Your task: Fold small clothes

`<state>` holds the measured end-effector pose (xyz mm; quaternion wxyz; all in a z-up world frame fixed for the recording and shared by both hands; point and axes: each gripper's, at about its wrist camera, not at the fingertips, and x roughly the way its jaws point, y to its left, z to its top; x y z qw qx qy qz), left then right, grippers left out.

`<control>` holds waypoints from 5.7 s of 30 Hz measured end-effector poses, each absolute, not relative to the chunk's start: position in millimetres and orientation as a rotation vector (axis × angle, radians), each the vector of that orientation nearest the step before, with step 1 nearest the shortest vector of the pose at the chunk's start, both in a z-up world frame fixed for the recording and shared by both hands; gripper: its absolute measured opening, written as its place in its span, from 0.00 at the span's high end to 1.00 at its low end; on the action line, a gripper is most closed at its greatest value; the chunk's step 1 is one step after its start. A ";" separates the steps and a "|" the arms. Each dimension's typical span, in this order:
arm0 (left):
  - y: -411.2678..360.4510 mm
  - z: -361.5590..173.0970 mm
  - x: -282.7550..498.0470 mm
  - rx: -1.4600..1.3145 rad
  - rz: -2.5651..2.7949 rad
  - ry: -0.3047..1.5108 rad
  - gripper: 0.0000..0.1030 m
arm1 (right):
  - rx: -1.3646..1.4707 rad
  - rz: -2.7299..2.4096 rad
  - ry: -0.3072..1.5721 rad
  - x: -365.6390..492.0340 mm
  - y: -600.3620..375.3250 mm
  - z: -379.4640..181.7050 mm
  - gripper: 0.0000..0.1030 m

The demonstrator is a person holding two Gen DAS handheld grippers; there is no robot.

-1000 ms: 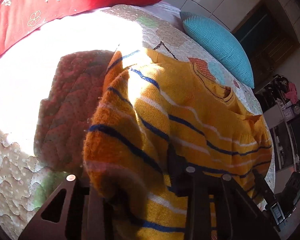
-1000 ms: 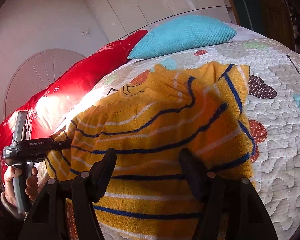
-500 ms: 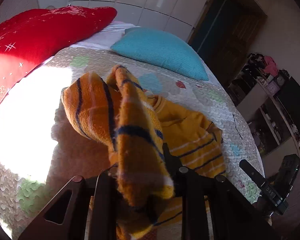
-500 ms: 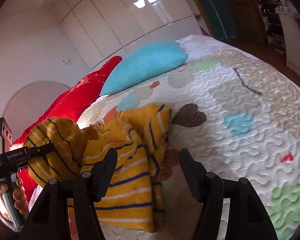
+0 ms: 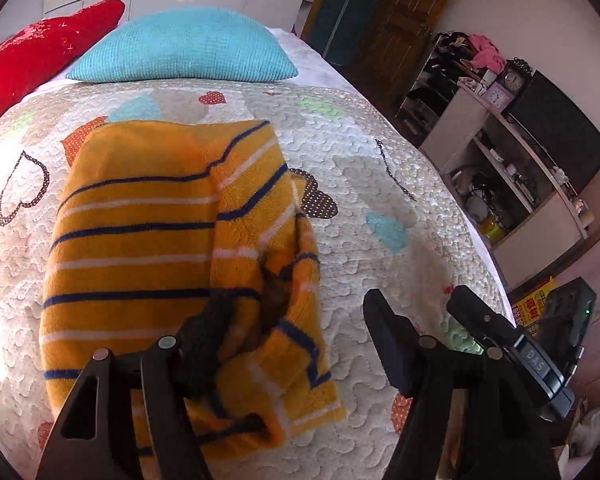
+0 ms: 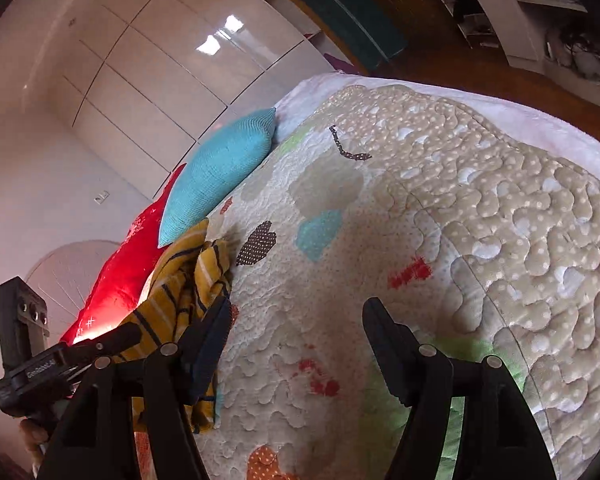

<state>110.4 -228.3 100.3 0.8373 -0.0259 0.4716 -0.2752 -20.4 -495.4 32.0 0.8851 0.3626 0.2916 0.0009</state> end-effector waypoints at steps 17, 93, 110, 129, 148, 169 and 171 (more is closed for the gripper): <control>-112.7 49.9 100.8 -0.124 -0.328 1.076 0.28 | 0.386 0.232 0.546 -3.5 -356.4 111.1 0.38; -72.1 13.7 8.3 0.058 -0.157 0.926 0.00 | 0.672 0.095 0.762 -8.6 -396.9 1.7 0.72; -69.3 15.0 8.9 0.042 -0.168 0.918 0.00 | 0.693 0.098 0.758 -11.5 -400.4 1.5 0.72; -61.7 16.6 5.1 -0.016 -0.221 0.906 0.00 | 0.745 0.104 0.769 -13.1 -402.4 -0.8 0.72; -56.6 67.9 137.6 -0.262 -0.501 0.991 0.00 | 0.560 0.168 0.893 103.6 -380.8 51.7 0.25; -110.9 48.9 137.5 -0.180 -0.521 1.164 0.28 | 0.598 0.135 0.860 80.0 -387.0 48.1 0.46; -94.5 47.6 122.9 -0.241 -0.528 1.160 0.26 | 0.535 0.083 0.794 60.9 -385.9 70.9 0.46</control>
